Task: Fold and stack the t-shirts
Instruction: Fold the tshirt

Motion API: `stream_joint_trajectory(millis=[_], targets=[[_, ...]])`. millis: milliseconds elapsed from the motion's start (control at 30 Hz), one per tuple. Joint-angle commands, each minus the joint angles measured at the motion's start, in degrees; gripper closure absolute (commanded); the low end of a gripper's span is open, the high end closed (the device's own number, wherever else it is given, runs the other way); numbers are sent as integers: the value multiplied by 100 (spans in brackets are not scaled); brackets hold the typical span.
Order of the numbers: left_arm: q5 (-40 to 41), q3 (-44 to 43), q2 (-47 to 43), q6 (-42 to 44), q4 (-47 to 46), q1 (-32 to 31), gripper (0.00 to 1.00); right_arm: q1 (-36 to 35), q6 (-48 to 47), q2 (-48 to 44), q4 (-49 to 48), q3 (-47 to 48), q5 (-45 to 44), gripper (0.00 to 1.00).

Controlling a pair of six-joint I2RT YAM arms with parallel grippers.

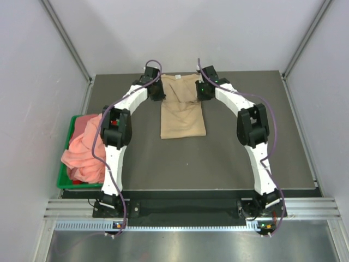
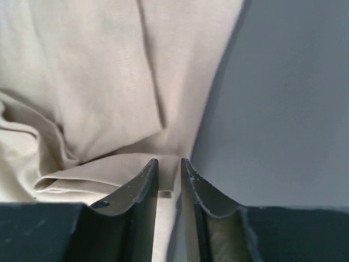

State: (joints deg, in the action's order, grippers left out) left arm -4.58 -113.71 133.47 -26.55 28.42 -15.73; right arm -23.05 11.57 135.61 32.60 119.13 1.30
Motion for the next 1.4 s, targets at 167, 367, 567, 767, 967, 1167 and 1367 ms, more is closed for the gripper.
stream_joint_trajectory(millis=[167, 367, 567, 767, 967, 1167, 1367], targets=[[590, 58, -664, 457, -100, 52, 76, 345, -41, -701, 1, 225, 2, 70], [-270, 1024, -1156, 404, -767, -18, 77, 257, 91, -1255, -262, -653, 273, 82], [-763, 1053, -894, 527, -935, -36, 81, -15, 214, -1397, -553, -1304, 642, 87], [-773, 763, -445, 589, -900, -36, 83, -130, 319, -1187, -817, -1612, 723, 89], [-282, 150, 91, 844, -830, -36, 83, -77, 328, -599, -781, -910, 477, 88], [167, -370, 557, 914, -795, -27, 82, 257, 565, 26, -720, -364, 186, 88], [256, -459, 575, 765, -821, -27, 82, 415, 583, -34, -816, -435, 213, 88]])
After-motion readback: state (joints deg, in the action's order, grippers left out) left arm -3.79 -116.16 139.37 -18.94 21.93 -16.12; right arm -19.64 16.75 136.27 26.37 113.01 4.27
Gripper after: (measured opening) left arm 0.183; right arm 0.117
